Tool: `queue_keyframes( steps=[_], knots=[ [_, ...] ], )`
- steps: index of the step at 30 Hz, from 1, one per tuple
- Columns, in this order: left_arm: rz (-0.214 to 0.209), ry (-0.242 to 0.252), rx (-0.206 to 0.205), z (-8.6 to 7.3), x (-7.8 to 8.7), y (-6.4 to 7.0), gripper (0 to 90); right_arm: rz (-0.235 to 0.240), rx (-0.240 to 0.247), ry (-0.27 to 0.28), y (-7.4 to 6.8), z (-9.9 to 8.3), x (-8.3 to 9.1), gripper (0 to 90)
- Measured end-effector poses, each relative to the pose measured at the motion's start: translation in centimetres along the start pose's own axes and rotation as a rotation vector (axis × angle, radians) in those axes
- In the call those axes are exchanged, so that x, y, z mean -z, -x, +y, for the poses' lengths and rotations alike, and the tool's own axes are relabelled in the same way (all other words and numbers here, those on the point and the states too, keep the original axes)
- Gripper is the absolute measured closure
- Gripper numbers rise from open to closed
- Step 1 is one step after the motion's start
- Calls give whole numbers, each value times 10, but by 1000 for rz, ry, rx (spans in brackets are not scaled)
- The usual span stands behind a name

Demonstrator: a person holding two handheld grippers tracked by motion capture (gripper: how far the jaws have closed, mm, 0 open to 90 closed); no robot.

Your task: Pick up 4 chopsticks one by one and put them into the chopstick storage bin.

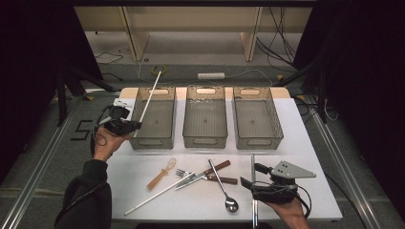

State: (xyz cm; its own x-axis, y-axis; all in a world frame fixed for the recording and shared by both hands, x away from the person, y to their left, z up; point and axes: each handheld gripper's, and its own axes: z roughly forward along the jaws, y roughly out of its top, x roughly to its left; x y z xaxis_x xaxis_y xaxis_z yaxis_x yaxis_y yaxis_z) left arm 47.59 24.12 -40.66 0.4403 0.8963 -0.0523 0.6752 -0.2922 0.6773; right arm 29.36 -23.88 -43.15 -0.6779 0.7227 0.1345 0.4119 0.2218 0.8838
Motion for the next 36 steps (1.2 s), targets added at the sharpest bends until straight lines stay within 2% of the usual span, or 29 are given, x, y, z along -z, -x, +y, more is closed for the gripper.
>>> queue_keyframes(
  steps=[7, 19, 21, 23, 27, 31, 33, 36],
  knots=[
    [16, -33, 0, -3, -7, 1, 833, 1, 10, -2, -1, 0, 0, 272],
    [38, -84, 28, -8, -20, 1, 810, 2, 11, 1, -1, 0, 1, 272],
    [42, -85, 35, -8, -20, 0, 744, 3, 12, 2, -1, 1, 1, 272],
    [50, -87, 51, -7, -20, 1, 634, 3, 12, 3, -2, 1, 1, 272],
    [51, -65, 44, -4, -13, 2, 501, 5, 15, 1, -2, 1, 1, 272],
    [32, -47, 15, -1, 0, 10, 385, 5, 18, 0, -2, 1, 1, 272],
    [11, -47, 3, 0, 8, 15, 350, 6, 18, 0, -3, 1, 1, 272],
    [-20, -55, -36, -1, 22, 28, 308, 9, 22, -2, -3, 1, 1, 271]
  ],
)
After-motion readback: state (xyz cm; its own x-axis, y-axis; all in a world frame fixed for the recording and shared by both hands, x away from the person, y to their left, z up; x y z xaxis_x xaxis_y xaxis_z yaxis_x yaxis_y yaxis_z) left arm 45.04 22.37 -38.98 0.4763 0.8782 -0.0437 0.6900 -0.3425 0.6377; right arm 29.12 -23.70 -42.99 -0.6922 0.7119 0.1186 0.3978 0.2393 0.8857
